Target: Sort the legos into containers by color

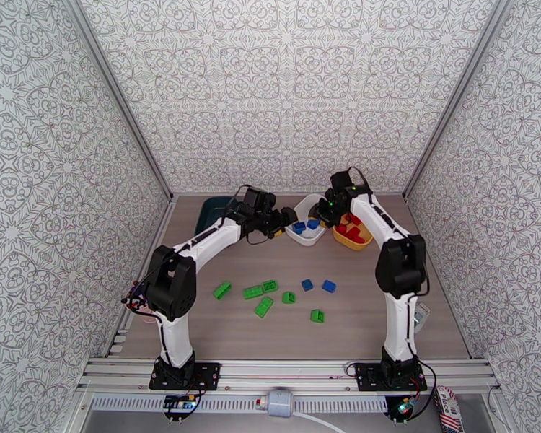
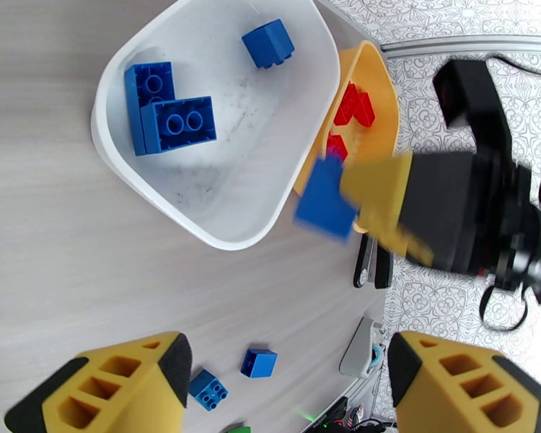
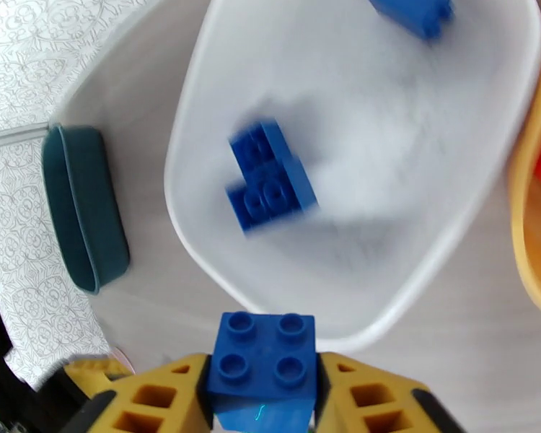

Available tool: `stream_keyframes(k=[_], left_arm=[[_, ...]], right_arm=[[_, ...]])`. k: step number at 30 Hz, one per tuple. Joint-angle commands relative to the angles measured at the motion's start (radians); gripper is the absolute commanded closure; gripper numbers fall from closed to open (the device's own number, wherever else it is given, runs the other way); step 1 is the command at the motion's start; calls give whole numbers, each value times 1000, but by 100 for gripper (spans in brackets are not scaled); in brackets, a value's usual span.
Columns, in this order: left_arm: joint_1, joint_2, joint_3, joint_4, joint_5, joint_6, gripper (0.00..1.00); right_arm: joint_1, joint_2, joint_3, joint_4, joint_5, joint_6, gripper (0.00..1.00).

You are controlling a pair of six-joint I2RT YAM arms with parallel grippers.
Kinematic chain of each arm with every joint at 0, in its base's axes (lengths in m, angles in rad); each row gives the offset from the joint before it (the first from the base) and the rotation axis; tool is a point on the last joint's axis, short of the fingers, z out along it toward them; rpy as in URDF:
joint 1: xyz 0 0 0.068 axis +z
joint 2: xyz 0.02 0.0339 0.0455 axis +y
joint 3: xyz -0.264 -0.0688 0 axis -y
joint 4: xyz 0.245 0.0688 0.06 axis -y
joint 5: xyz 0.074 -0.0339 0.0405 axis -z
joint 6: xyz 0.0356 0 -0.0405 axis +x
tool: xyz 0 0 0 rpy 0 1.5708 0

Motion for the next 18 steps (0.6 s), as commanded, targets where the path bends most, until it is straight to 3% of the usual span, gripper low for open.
stream_keyframes(k=[1, 7, 12, 18], left_arm=[[12, -60, -34, -57, -49, 30, 23], [12, -151, -107, -156, -200, 68, 21], [-7, -225, -155, -274, -390, 97, 18], [-45, -347, -279, -317, -505, 87, 15]], right_arm=[[-3, 25, 124, -82, -16, -3, 47], [4, -46, 77, -151, 39, -94, 39], [44, -169, -101, -180, 93, -195, 34], [177, -306, -377, -192, 215, -300, 32]])
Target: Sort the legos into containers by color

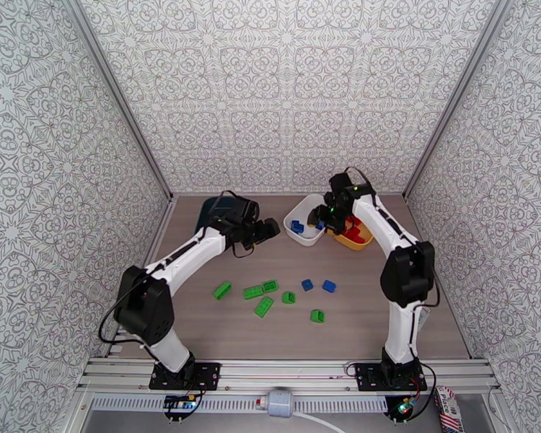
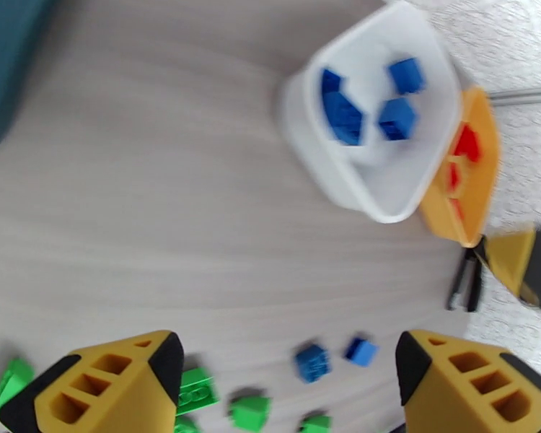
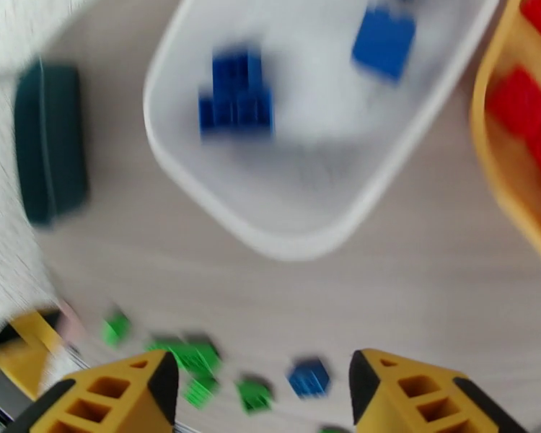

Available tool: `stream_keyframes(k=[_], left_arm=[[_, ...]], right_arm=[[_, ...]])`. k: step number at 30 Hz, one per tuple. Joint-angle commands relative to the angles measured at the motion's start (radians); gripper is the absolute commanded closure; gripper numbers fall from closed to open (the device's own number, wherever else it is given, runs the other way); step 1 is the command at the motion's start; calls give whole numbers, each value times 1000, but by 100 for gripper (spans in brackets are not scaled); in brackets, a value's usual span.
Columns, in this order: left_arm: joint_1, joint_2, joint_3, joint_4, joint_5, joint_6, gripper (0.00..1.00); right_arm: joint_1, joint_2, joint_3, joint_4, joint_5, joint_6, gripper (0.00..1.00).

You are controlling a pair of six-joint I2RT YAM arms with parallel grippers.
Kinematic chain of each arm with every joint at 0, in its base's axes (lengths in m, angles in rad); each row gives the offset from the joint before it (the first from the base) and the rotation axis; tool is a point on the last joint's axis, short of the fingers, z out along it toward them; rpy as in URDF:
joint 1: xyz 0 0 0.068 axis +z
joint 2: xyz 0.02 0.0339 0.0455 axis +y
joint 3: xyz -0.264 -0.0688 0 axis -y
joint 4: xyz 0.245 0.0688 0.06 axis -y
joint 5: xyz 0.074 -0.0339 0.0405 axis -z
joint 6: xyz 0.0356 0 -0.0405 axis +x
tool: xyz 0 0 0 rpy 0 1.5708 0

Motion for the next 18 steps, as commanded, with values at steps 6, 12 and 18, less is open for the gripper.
stream_keyframes(k=[6, 12, 18], left_arm=[[-99, -131, -172, -76, -158, -21, 15], [-160, -187, -315, -33, -165, -116, 15], [-174, -201, -350, -35, -173, -148, 15]], right_arm=[[177, -50, -274, 2, 138, -88, 32], [245, 2, -311, 8, 182, -95, 30], [263, 80, -287, 8, 191, -109, 36]])
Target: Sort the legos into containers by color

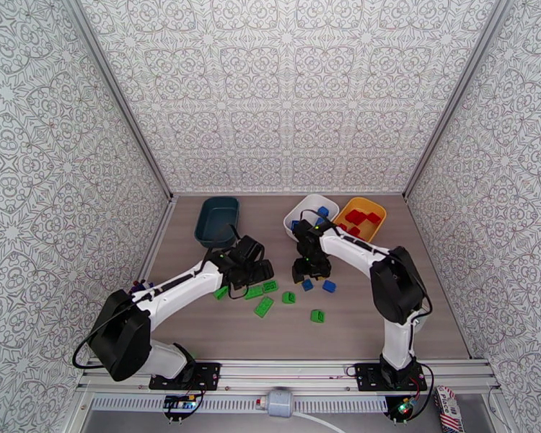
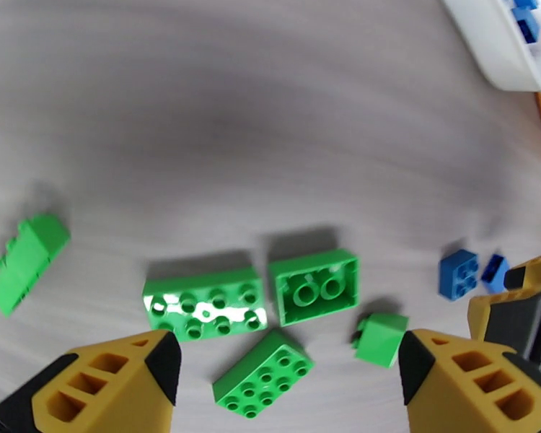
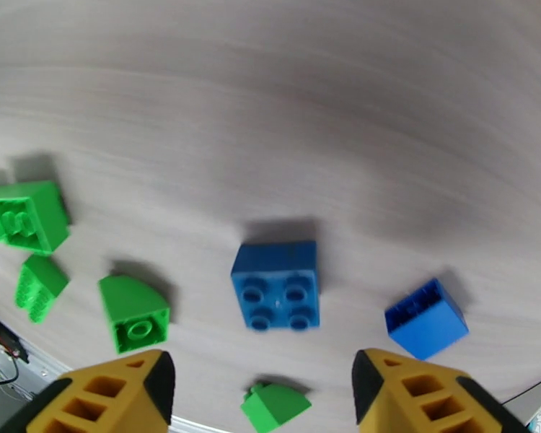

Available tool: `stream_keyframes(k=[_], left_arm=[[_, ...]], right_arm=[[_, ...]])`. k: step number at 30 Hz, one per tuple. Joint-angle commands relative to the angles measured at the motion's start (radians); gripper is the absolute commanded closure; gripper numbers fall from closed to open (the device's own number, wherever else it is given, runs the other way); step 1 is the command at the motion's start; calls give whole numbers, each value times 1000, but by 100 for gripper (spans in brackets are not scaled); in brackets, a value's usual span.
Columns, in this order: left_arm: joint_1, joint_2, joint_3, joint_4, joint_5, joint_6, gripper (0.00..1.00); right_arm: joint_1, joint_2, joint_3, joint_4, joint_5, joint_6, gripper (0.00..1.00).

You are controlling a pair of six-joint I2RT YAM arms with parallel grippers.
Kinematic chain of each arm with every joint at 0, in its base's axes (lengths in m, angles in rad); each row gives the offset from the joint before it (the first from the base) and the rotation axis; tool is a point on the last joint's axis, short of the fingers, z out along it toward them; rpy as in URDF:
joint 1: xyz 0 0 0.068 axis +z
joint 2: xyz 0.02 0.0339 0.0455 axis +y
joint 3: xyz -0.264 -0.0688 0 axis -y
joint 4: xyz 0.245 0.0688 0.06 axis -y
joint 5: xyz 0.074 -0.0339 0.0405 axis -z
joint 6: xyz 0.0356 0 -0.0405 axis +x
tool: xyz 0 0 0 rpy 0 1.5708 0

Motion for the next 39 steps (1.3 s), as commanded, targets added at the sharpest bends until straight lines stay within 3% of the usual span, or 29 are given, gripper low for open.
stream_keyframes(k=[1, 9, 17, 20, 23, 24, 33, 39], left_arm=[[-4, -28, 1, 7, -33, -31, 15], [4, 3, 16, 13, -15, -31, 15], [19, 64, 60, 30, 25, 10, 15], [27, 108, 110, 29, 55, 46, 14], [27, 145, 188, 13, 56, 91, 9], [28, 154, 211, 10, 55, 103, 1], [74, 193, 386, 62, 81, 191, 1], [127, 262, 521, 68, 127, 258, 1]], right_arm=[[8, 51, 17, 1, 38, -18, 38], [11, 95, 4, 31, 32, -8, 47], [10, 90, -3, 51, 20, 23, 70], [11, 51, -9, 63, 6, 46, 74], [7, 8, 0, 65, -7, 68, 75], [5, 0, 4, 65, -10, 73, 75], [-100, -50, 153, 44, -94, 105, 76], [-217, 2, 318, 36, -174, 136, 76]])
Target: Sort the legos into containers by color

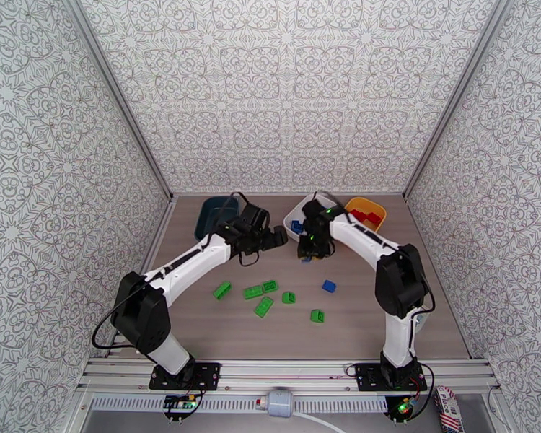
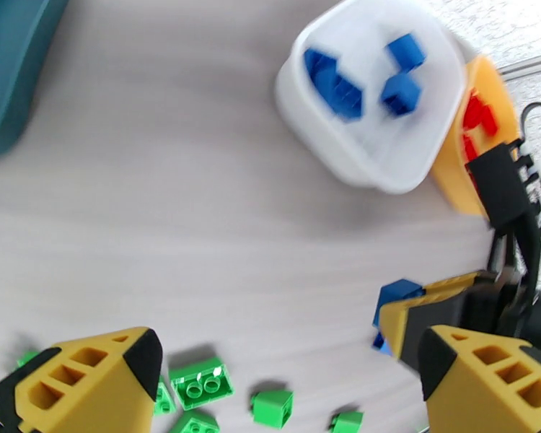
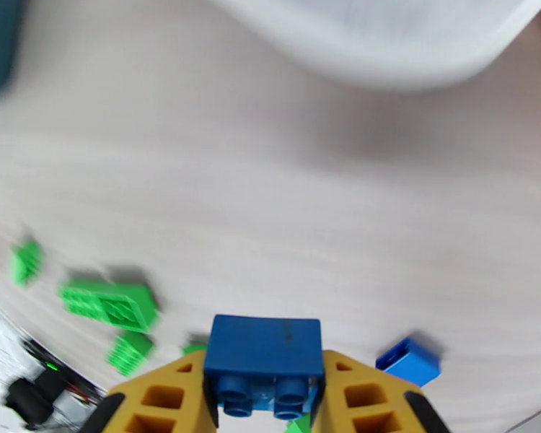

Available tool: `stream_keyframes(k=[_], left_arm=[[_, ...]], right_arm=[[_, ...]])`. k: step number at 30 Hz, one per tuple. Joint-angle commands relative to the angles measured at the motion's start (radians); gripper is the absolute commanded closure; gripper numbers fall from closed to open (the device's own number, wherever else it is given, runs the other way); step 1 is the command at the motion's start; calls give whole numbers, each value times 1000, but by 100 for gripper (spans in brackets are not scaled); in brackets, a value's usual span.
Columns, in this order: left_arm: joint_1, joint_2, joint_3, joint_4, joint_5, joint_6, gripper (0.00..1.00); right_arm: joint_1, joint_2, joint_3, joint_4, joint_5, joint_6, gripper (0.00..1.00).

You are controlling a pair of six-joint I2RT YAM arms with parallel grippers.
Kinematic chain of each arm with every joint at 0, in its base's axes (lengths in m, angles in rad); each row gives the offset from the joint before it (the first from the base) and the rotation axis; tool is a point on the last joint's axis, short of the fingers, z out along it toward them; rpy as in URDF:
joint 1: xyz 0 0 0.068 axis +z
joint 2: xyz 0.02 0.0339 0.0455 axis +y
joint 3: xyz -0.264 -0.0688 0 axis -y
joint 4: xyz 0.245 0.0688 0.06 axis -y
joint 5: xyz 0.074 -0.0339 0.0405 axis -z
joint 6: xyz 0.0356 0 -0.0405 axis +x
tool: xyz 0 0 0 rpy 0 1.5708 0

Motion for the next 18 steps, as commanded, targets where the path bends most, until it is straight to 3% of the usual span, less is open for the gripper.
stream_keyframes(k=[1, 8, 13, 18], left_arm=[[35, 60, 87, 19, 43, 65, 1], [71, 223, 269, -31, 106, 69, 1], [74, 286, 304, -29, 129, 52, 1], [75, 311, 322, -56, 136, 71, 1]], right_arm=[[-63, 31, 100, -9, -71, 43, 76], [-129, 207, 345, -8, -127, 108, 76], [-157, 360, 531, -27, -144, 172, 75], [-187, 479, 712, -77, -146, 190, 65]])
